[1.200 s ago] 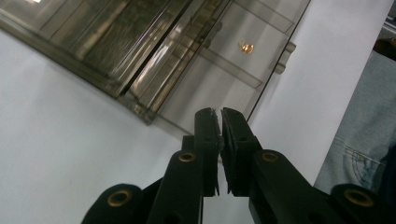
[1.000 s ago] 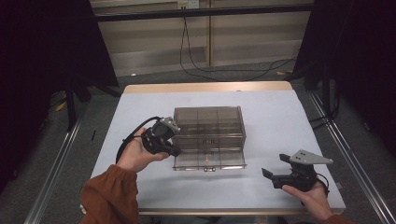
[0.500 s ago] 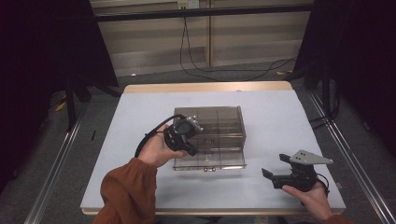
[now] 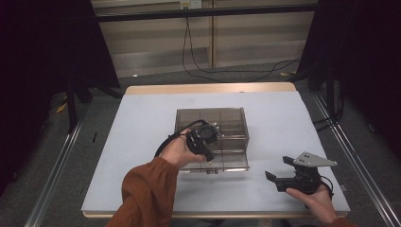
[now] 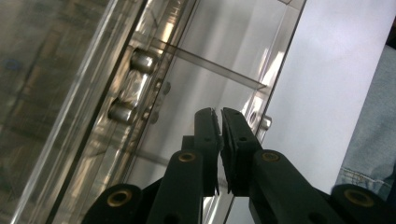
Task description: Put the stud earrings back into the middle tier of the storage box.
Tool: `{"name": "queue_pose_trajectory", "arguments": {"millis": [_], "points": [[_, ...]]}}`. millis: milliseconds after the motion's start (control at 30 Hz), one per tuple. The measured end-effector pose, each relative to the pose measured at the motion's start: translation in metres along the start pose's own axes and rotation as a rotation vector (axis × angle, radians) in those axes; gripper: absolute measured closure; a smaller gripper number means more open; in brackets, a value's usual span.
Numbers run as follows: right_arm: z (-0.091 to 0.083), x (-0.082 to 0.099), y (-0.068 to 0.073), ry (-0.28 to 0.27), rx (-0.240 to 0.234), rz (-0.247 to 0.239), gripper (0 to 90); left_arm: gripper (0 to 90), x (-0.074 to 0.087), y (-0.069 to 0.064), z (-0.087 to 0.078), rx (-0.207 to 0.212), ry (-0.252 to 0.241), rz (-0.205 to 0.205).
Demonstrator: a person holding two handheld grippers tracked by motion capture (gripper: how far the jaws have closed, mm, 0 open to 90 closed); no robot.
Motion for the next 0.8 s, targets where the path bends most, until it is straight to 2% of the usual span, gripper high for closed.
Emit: {"name": "queue_pose_trajectory", "arguments": {"millis": [100, 133, 167, 233, 267, 300, 433, 467, 600, 633, 667, 700, 800], "points": [[0.0, 0.0, 0.0, 0.0, -0.003, -0.003, 9.8, 85.4, -0.004, 0.0, 0.004, 0.001, 0.01, -0.003], [0.0, 0.0, 0.0, 0.0, -0.003, -0.003, 9.7, 85.4, -0.005, 0.001, 0.005, -0.004, 0.028, 0.015], [0.0, 0.0, 0.0, 0.0, -0.003, -0.002, 9.7, 85.3, -0.006, 0.0, 0.007, 0.005, 0.018, 0.0], [0.0, 0.0, 0.0, -0.001, -0.003, -0.002, 9.8, 85.3, -0.007, 0.001, 0.011, -0.007, 0.026, -0.009], [0.0, 0.0, 0.0, -0.001, -0.005, -0.002, 9.8, 85.3, -0.007, 0.003, 0.011, -0.006, 0.046, 0.01], [0.0, 0.0, 0.001, 0.0, -0.006, -0.001, 9.8, 85.0, -0.008, 0.003, 0.012, 0.001, 0.03, -0.003], [0.0, 0.0, 0.001, -0.001, -0.006, -0.003, 9.8, 84.4, -0.008, 0.002, 0.012, 0.008, 0.022, 0.0], [0.0, 0.0, 0.0, 0.0, -0.004, -0.002, 9.7, 82.8, -0.007, 0.003, 0.013, 0.006, 0.019, -0.018], [0.0, 0.0, 0.0, -0.001, -0.005, -0.001, 9.7, 81.3, -0.005, 0.004, 0.011, 0.005, 0.023, 0.006], [0.0, 0.0, 0.0, -0.002, -0.006, -0.004, 9.7, 81.2, -0.006, 0.003, 0.011, 0.005, -0.005, -0.013], [0.0, 0.0, 0.0, -0.002, -0.004, -0.003, 9.7, 81.3, -0.005, 0.003, 0.01, 0.014, -0.006, 0.001], [0.0, 0.0, 0.0, -0.001, -0.005, 0.002, 9.7, 81.3, -0.003, 0.002, 0.009, 0.013, -0.023, -0.01], [0.0, 0.0, 0.0, -0.002, -0.005, -0.002, 9.7, 80.3, 0.001, 0.002, 0.004, 0.025, -0.056, -0.002]]}}
Point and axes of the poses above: each handheld gripper's, and its own axes: z roughly forward along the jaws, x roughly out of its underside, y roughly to its left, the point moved 5 cm from there along z, roughly forward along the jaws, and after that the axes turned 14 degrees about y, right-handed, at the moved point
